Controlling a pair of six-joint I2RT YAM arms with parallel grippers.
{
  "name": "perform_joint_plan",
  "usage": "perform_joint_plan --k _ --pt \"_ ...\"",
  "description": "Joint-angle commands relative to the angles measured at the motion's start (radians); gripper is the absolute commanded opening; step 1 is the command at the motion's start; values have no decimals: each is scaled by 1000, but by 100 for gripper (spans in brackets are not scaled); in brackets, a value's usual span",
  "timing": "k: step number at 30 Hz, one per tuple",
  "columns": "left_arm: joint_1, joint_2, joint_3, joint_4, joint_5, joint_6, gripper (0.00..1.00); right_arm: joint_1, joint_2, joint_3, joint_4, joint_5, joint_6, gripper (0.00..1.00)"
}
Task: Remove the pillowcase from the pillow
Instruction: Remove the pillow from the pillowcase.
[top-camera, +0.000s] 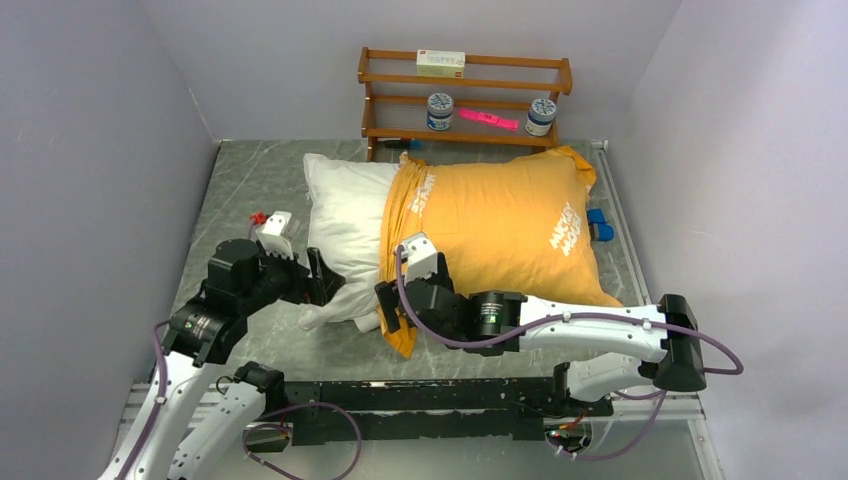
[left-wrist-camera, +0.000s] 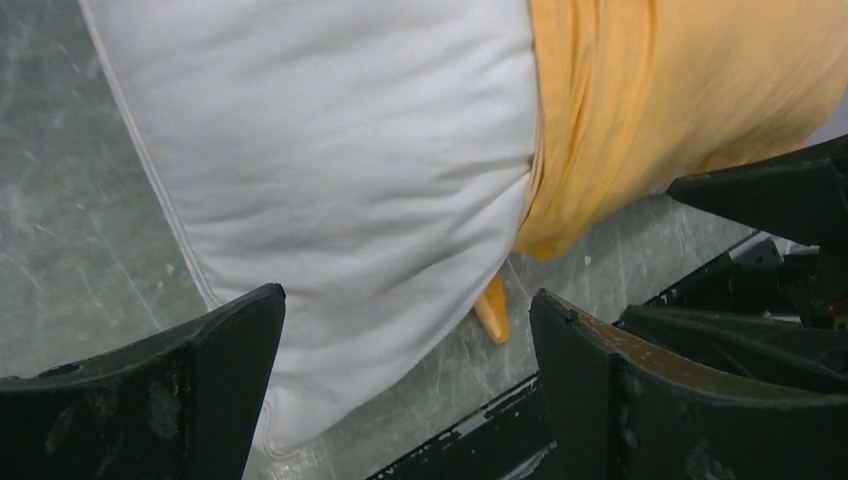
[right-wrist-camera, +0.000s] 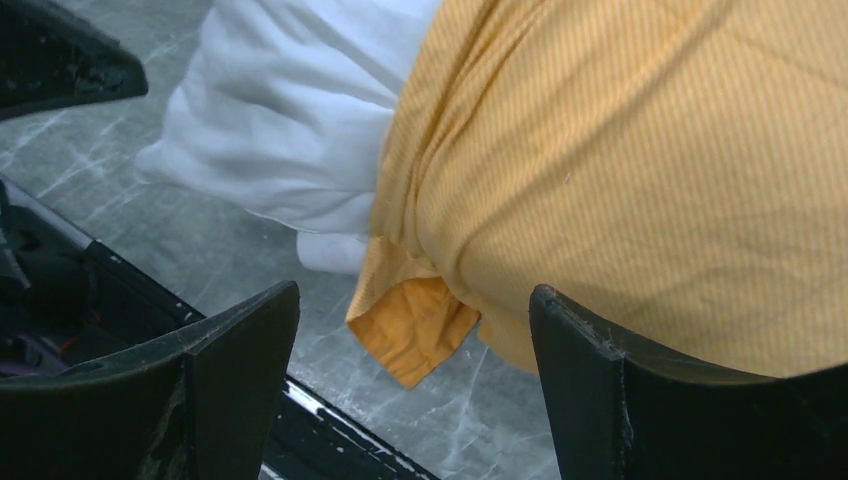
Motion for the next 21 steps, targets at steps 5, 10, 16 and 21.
perform_joint_plan --k 5,10,16,21 --pt "1 -14 -107 47 41 -78 96 0 87 -65 131 106 59 86" --pt "1 -12 -153 77 26 -96 97 -26 152 -76 214 110 39 84" --pt "-1 25 -173 115 57 -89 96 -93 208 -82 278 106 6 80" --pt "-2 46 -179 140 79 -92 97 -155 188 -126 319 86 -22 64"
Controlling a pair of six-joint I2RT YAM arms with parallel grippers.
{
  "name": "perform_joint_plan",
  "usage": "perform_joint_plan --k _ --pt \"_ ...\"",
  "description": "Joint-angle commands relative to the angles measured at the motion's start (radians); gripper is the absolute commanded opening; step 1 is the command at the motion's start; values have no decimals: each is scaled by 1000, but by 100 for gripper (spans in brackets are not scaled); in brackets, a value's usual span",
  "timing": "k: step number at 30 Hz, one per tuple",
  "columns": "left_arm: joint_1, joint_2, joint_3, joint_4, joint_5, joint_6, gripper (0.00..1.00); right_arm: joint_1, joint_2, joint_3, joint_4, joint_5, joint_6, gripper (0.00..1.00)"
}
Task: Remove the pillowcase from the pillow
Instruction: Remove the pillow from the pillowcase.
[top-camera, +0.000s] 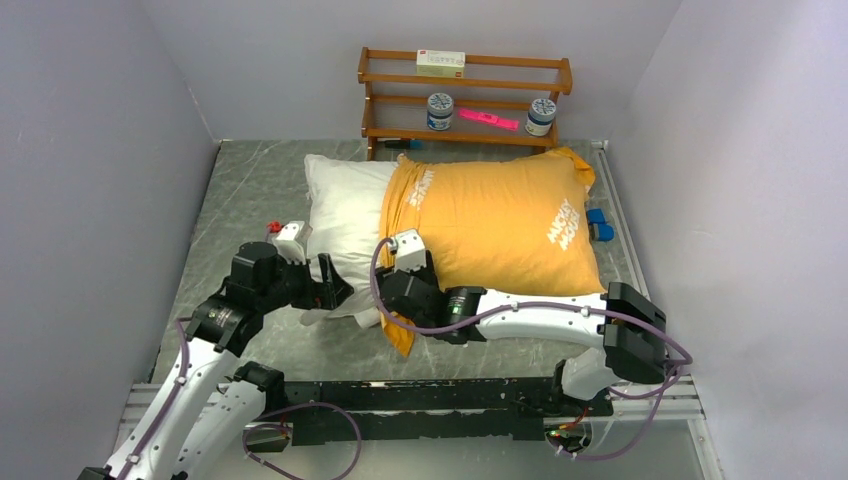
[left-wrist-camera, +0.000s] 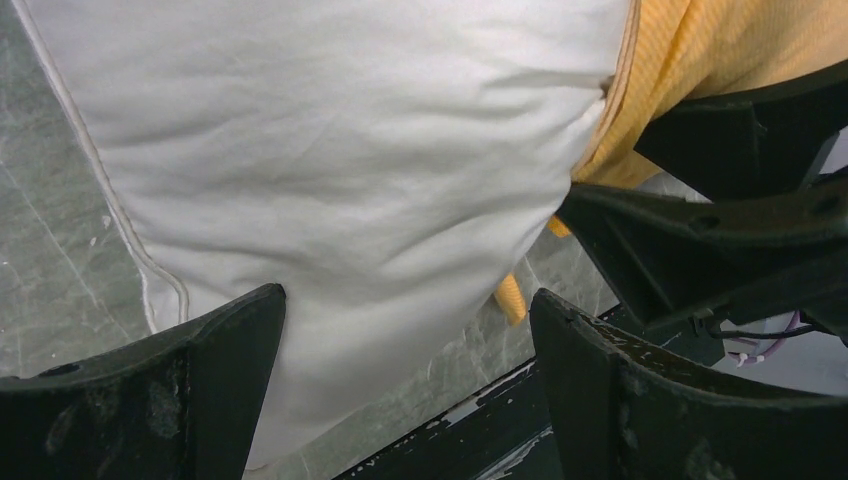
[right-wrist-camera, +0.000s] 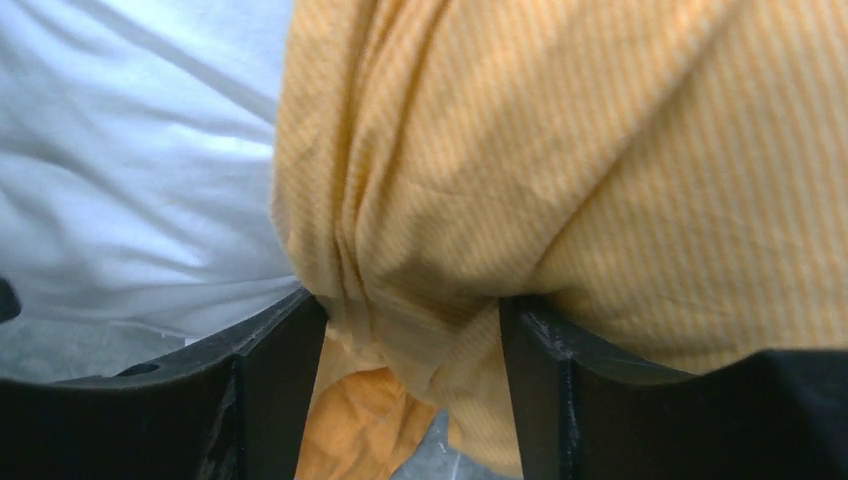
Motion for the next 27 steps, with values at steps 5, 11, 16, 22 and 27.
perform_joint_plan --k 5,11,16,22,27 --pt "-21 39 42 43 8 20 97 -80 -70 -74 92 13 -52 32" --pt "-67 80 115 38 -39 46 97 -101 -156 -113 110 -21 -85 2" --pt "-192 114 169 50 -154 38 96 -104 -179 -123 127 -52 -104 0" --pt "-378 204 229 23 -385 60 96 -102 -185 -130 155 -82 -120 0" --pt "-467 278 254 24 -519 95 97 -104 -196 -134 155 -88 -124 0"
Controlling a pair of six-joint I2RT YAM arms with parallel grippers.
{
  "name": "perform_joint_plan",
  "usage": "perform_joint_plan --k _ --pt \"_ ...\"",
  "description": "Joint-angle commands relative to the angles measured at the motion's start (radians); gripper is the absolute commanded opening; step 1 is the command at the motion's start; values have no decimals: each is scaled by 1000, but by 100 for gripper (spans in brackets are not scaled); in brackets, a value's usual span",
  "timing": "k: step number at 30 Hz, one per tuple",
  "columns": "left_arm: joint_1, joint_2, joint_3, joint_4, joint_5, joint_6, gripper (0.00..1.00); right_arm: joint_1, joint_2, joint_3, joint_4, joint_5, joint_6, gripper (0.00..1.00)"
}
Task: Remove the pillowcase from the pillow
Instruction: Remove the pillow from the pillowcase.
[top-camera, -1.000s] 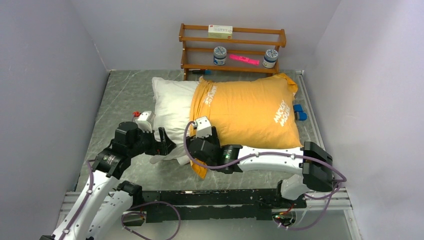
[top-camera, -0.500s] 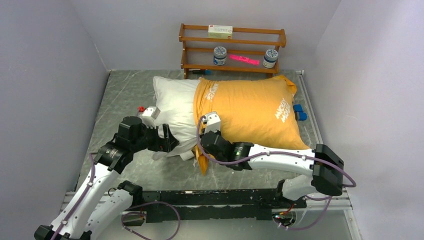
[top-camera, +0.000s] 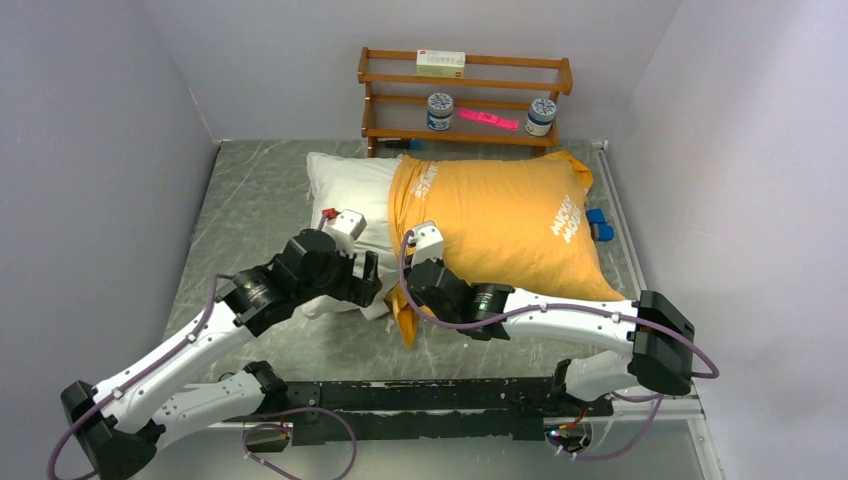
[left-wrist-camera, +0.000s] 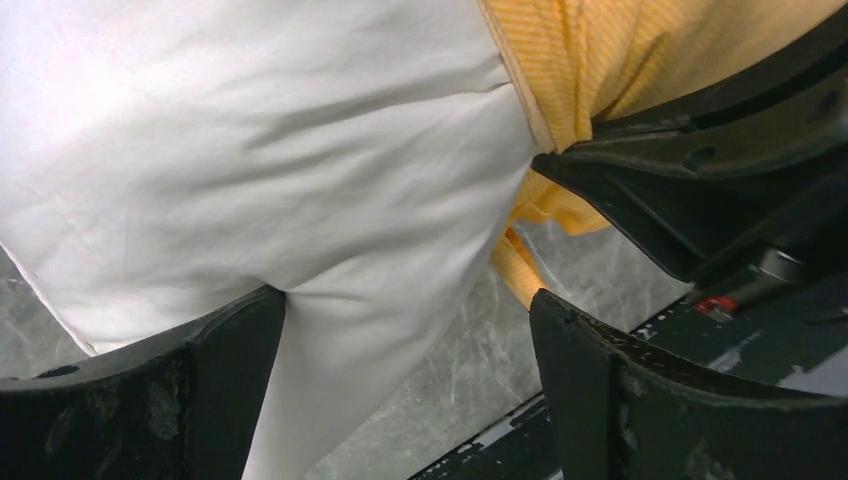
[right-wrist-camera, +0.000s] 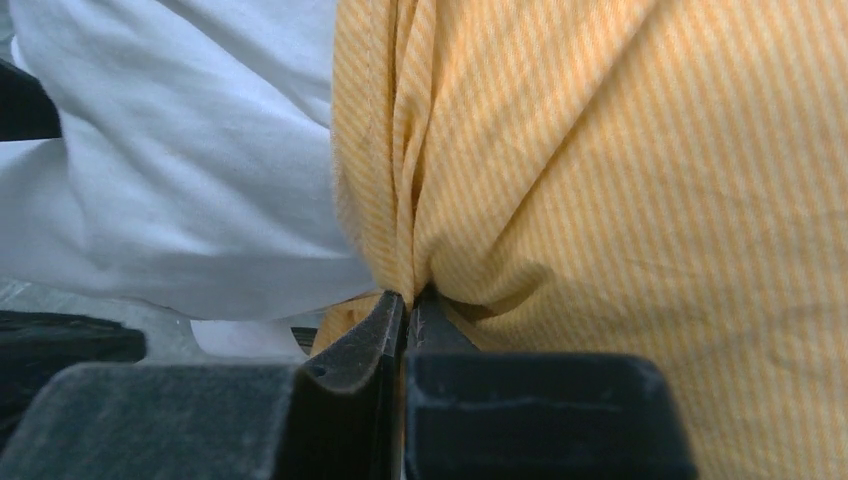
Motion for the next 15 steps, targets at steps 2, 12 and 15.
perform_joint_plan --k 2,12,15 --pt "-65 77 41 18 -163 37 97 -18 -57 -11 42 34 -35 0" --pt "-102 159 -46 96 -288 -20 74 -19 -108 -25 45 21 -60 0" --pt "-102 163 -52 118 -310 -35 47 -22 -126 -35 37 29 -67 0"
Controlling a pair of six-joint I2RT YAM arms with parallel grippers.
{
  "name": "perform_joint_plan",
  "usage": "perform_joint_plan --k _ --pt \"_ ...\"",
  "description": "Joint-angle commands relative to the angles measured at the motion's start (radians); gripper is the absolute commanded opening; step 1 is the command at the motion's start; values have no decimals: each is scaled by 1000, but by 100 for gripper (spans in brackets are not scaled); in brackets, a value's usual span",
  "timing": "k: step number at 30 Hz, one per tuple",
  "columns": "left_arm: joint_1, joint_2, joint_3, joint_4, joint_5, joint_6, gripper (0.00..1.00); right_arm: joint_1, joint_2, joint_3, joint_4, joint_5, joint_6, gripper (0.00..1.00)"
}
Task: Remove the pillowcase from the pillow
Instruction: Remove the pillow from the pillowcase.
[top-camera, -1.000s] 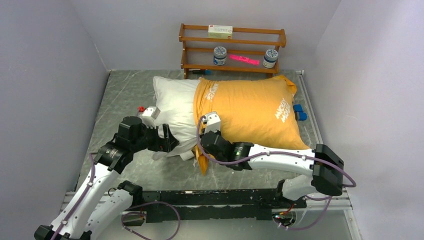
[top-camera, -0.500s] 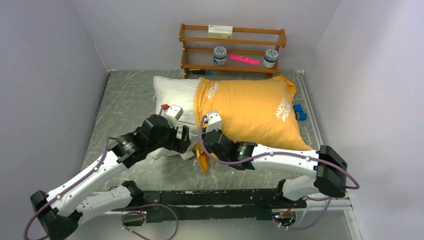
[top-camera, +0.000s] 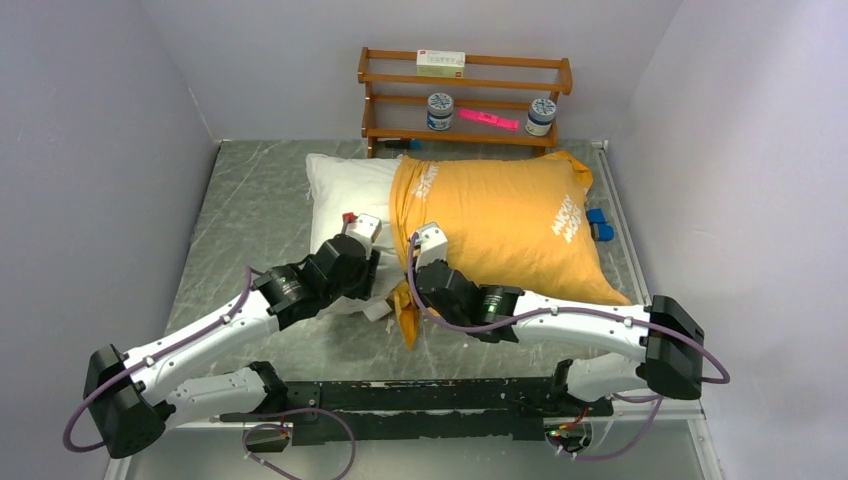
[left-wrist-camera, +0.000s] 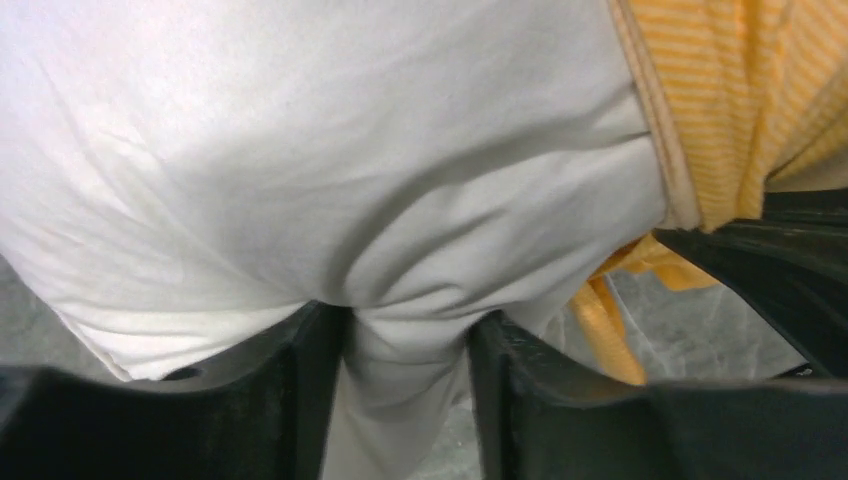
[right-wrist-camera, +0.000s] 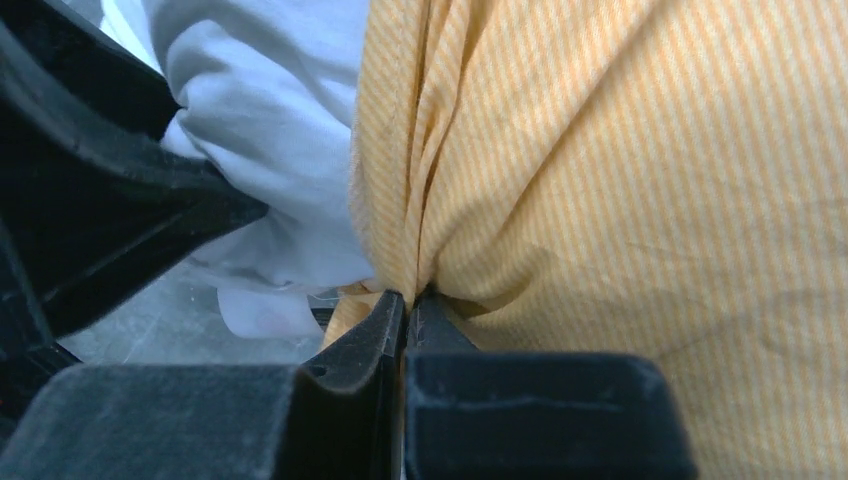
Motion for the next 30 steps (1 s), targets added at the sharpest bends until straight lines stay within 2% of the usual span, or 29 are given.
perform_joint_plan --k 1,3,4,16,30 --pt "-3 10 -17 51 -68 -28 34 -23 -80 -7 23 73 -38 0" --pt "-2 3 -10 63 -75 -26 9 -30 -95 -15 10 79 -37 0" --pt "-3 2 -4 64 -84 -25 5 -33 -105 -20 3 83 -39 0" --pt "-2 -15 140 -14 -247 21 5 -84 -252 -56 -169 181 -30 0" --pt "7 8 367 -76 -332 100 5 -181 -391 50 -351 262 -97 0"
